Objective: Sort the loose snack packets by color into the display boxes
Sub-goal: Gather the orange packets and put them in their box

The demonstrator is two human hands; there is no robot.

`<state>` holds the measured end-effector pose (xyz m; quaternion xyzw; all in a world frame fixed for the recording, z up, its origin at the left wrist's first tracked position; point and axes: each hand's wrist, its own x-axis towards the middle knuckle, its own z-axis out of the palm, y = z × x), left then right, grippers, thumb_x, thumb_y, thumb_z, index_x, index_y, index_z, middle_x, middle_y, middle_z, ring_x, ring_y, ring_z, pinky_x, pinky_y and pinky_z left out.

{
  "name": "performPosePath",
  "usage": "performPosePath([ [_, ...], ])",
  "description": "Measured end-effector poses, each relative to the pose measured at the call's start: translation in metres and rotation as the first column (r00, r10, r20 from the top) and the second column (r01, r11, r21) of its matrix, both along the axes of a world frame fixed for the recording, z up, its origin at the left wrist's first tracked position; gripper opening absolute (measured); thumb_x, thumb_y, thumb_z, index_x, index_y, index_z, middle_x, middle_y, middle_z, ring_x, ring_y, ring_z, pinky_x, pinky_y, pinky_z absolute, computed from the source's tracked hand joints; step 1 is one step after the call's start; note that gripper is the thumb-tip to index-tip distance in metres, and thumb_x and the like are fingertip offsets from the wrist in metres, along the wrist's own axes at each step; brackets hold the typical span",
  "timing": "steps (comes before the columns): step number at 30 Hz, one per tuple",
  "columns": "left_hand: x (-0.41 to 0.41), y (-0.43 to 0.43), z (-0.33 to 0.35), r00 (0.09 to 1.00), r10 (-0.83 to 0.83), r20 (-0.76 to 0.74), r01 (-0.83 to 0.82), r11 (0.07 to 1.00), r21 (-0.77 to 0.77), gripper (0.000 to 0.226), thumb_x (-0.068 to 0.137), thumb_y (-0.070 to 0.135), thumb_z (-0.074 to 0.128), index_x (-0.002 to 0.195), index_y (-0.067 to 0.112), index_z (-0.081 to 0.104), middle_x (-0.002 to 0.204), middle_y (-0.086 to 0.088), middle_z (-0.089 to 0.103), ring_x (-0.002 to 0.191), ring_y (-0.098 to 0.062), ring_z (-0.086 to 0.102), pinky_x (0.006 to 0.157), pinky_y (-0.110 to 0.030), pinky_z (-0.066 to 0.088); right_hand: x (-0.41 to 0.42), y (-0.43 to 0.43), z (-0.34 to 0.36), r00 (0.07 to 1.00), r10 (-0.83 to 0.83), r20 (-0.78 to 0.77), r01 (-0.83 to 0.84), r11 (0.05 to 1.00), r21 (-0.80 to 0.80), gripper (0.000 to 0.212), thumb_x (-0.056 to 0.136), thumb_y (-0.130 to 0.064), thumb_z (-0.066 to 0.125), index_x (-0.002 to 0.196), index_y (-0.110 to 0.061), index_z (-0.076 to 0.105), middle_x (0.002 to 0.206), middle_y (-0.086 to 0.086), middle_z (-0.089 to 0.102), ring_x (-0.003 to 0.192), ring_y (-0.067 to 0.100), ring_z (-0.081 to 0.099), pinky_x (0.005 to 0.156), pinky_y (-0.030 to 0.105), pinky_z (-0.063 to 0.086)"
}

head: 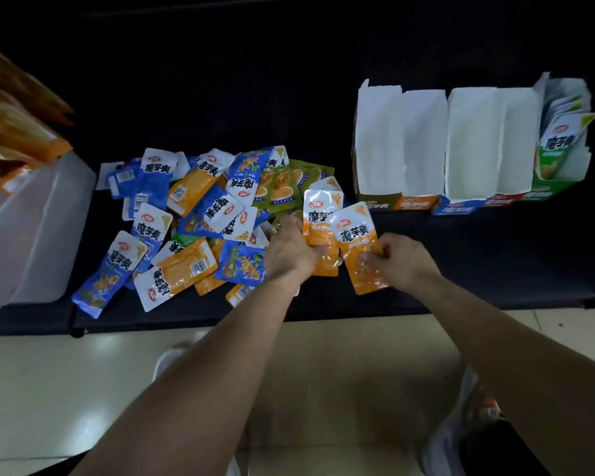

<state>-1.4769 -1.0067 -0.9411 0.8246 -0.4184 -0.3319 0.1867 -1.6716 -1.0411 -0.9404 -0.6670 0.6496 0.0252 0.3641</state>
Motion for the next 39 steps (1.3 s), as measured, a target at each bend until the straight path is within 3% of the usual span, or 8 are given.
performPosePath([
  [6, 0.004, -0.001, 0.028, 0.972, 0.003, -0.234, -0.023, 0.996, -0.083, 0.025, 0.093, 0.033, 0.069, 0.115, 0.022, 0.064, 0.117, 0.004, 0.068, 0.11, -0.019, 0.063, 0.09, -0.031, 0.048, -0.014, 0.022, 0.031, 0.837, -0.227, 0.497, 0.218, 0.973, 0.078, 0.006, 0.096, -0.033, 0.065, 0.097, -0.029, 0.069, 0.095, -0.007, 0.075, 0.095, 0.015, 0.071, 0.084, 0.041, 0.057],
  [16, 0.048, 0.037, 0.151, 0.721, 0.013, -0.692, -0.024, 1.0, -0.007, 0.026, 0.104, 0.035, 0.048, 0.119, 0.018, 0.061, 0.12, -0.012, 0.07, 0.108, -0.028, 0.069, 0.096, -0.049, 0.055, 0.063, 0.036, 0.138, 0.746, -0.137, 0.652, 0.111, 0.99, 0.081, 0.021, 0.099, -0.026, 0.063, 0.089, -0.008, 0.067, 0.081, 0.003, 0.072, 0.061, 0.009, 0.07, 0.059, 0.028, 0.058],
  [20, 0.096, 0.073, 0.179, 0.812, -0.026, -0.583, -0.003, 0.999, -0.048, 0.038, 0.095, 0.048, 0.06, 0.124, 0.024, 0.061, 0.116, -0.003, 0.073, 0.106, -0.022, 0.071, 0.095, -0.049, 0.055, 0.122, 0.053, 0.166, 0.734, -0.019, 0.679, 0.011, 1.0, 0.016, 0.033, 0.095, -0.031, 0.068, 0.068, -0.014, 0.058, 0.061, 0.0, 0.064, 0.052, 0.01, 0.063, 0.047, 0.023, 0.046],
  [24, 0.155, 0.107, 0.184, 0.913, -0.058, -0.403, 0.044, 0.998, -0.042, 0.017, 0.093, 0.038, 0.066, 0.109, 0.035, 0.065, 0.111, 0.003, 0.073, 0.104, -0.02, 0.07, 0.097, -0.047, 0.054, 0.173, 0.075, 0.153, 0.797, 0.13, 0.59, -0.09, 0.991, -0.097, 0.047, 0.1, -0.045, 0.054, 0.083, -0.002, 0.063, 0.076, 0.014, 0.07, 0.067, 0.028, 0.067, 0.059, 0.038, 0.05],
  [27, 0.197, 0.129, 0.163, 0.948, 0.024, -0.318, -0.019, 1.0, 0.018, 0.019, 0.089, 0.035, 0.071, 0.106, 0.029, 0.064, 0.111, -0.002, 0.072, 0.104, -0.025, 0.069, 0.1, -0.052, 0.051, 0.184, 0.088, 0.101, 0.9, 0.313, 0.303, -0.255, 0.942, -0.217, 0.03, 0.104, -0.038, 0.044, 0.117, -0.019, 0.063, 0.119, 0.009, 0.065, 0.096, 0.032, 0.064, 0.078, 0.043, 0.052],
  [31, 0.232, 0.156, 0.117, 0.947, 0.11, -0.301, -0.091, 0.993, 0.076, 0.026, 0.079, 0.032, 0.073, 0.103, 0.025, 0.067, 0.11, -0.007, 0.073, 0.104, -0.028, 0.069, 0.1, -0.052, 0.051, 0.166, 0.102, 0.024, 0.752, 0.651, -0.102, -0.659, 0.743, -0.117, 0.055, 0.104, -0.048, 0.034, 0.156, -0.041, 0.017, 0.166, -0.006, 0.011, 0.151, 0.026, 0.016, 0.118, 0.047, 0.024],
  [34, 0.235, 0.17, 0.087, 0.913, 0.18, -0.366, -0.163, 0.984, 0.078, 0.036, 0.083, 0.026, 0.075, 0.116, 0.03, 0.063, 0.117, -0.003, 0.07, 0.108, -0.024, 0.067, 0.101, -0.051, 0.05, 0.141, 0.098, -0.005, 0.693, 0.679, -0.241, -0.719, 0.674, -0.17, 0.058, 0.105, -0.05, 0.023, 0.158, -0.041, 0.001, 0.167, -0.008, -0.004, 0.154, 0.02, -0.004, 0.123, 0.046, 0.008],
  [39, 0.21, 0.167, 0.054, 0.816, 0.304, -0.492, -0.317, 0.947, 0.058, 0.038, 0.079, 0.014, 0.077, 0.108, 0.036, 0.064, 0.11, -0.002, 0.07, 0.108, -0.029, 0.066, 0.094, -0.047, 0.054, 0.107, 0.058, -0.011, 0.817, 0.484, -0.314, -0.56, 0.797, -0.226, 0.061, 0.103, -0.05, 0.028, 0.159, -0.032, 0.008, 0.166, -0.004, 0.003, 0.152, 0.027, 0.001, 0.121, 0.049, 0.012],
])
